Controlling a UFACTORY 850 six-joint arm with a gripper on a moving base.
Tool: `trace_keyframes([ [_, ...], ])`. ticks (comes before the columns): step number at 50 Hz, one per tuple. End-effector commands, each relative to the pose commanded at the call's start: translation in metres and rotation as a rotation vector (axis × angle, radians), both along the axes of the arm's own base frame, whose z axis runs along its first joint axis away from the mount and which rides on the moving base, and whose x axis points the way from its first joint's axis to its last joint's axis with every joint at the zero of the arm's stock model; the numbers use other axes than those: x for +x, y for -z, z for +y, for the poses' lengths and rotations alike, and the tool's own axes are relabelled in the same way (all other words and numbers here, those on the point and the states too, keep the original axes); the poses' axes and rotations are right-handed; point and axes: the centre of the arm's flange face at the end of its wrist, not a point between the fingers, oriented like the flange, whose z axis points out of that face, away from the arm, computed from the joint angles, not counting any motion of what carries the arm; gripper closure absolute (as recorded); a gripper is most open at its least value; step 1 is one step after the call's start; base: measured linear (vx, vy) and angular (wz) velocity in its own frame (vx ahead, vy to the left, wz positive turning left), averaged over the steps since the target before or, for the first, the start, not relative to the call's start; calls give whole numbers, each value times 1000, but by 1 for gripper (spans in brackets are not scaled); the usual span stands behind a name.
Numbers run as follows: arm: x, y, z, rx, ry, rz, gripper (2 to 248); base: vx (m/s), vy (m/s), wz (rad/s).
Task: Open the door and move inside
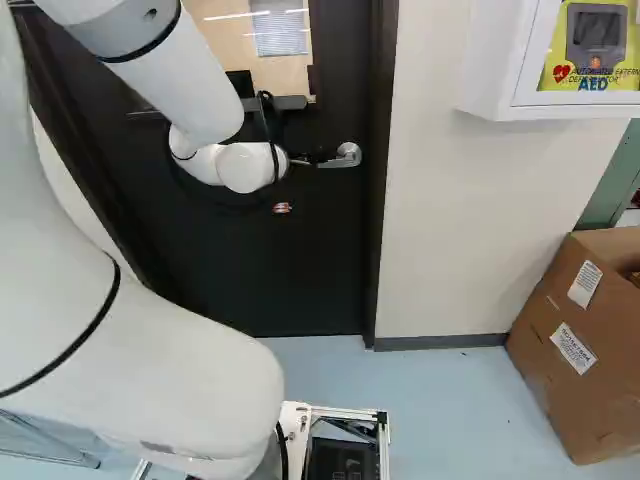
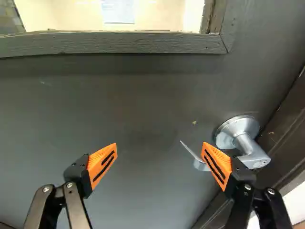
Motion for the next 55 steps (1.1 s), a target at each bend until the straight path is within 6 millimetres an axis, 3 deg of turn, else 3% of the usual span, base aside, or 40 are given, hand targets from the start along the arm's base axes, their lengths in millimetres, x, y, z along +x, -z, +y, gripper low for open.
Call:
trace_keyframes([
  [55,8,55,0,-1,0,131,3,0,0,0],
])
